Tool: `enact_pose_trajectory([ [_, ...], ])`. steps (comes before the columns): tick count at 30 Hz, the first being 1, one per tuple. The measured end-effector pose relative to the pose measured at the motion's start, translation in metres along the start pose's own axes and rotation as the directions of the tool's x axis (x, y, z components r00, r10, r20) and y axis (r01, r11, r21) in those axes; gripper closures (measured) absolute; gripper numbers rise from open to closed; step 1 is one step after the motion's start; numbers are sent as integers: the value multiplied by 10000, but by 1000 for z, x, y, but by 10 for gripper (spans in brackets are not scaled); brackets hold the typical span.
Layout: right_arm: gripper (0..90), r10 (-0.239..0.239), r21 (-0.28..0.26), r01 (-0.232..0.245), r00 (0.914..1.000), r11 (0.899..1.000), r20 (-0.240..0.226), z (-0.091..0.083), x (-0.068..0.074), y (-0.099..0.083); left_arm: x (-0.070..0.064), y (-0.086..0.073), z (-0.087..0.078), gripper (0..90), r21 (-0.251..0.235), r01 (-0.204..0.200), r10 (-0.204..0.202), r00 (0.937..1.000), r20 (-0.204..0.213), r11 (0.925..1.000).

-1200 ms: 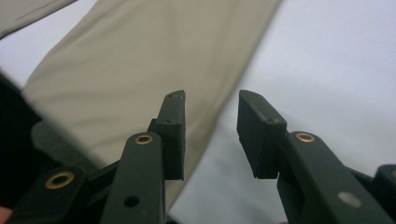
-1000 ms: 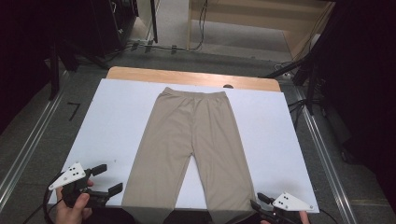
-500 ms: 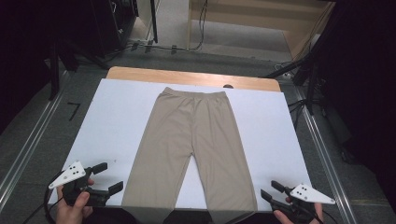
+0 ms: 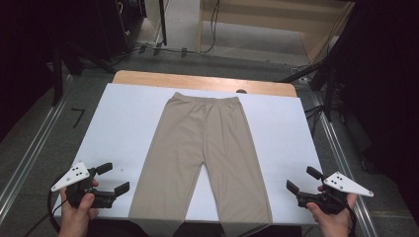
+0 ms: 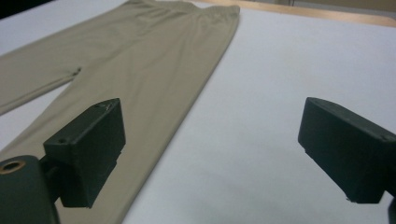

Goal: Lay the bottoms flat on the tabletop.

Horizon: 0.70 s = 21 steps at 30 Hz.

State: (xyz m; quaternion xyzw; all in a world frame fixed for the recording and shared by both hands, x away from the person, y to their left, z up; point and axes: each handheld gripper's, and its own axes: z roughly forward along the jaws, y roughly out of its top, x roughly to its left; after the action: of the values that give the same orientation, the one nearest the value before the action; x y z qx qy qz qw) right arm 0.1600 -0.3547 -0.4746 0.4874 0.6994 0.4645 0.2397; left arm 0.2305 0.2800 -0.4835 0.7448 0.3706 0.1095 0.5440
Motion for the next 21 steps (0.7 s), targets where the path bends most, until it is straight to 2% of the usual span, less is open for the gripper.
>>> enact_pose_trajectory([
  [6, 0, 158, -586, -142, 9995, 9982, 267, 2, -18, 3, 19, 8, -1, 0, -656, -185, 182, 9998, -46, 9977],
  [10, 0, 278, -830, -242, 9987, 9963, 418, 4, -26, -2, 31, 12, -3, 0, -1098, -213, 186, 9995, -263, 9937],
  [13, 0, 405, -905, -350, 9974, 9953, 596, 7, -32, -9, 33, 8, -4, 0, -1087, -185, 152, 9994, -310, 9939],
  [17, 0, 635, -1036, -561, 9956, 9930, 692, 6, -39, -19, 31, 2, -7, 0, -702, -711, 686, 9970, -370, 9950],
  [21, 0, 869, -1040, -790, 9935, 9914, 736, 2, -42, -29, 35, -1, -16, 0, -958, -387, 359, 9989, -299, 9947],
])
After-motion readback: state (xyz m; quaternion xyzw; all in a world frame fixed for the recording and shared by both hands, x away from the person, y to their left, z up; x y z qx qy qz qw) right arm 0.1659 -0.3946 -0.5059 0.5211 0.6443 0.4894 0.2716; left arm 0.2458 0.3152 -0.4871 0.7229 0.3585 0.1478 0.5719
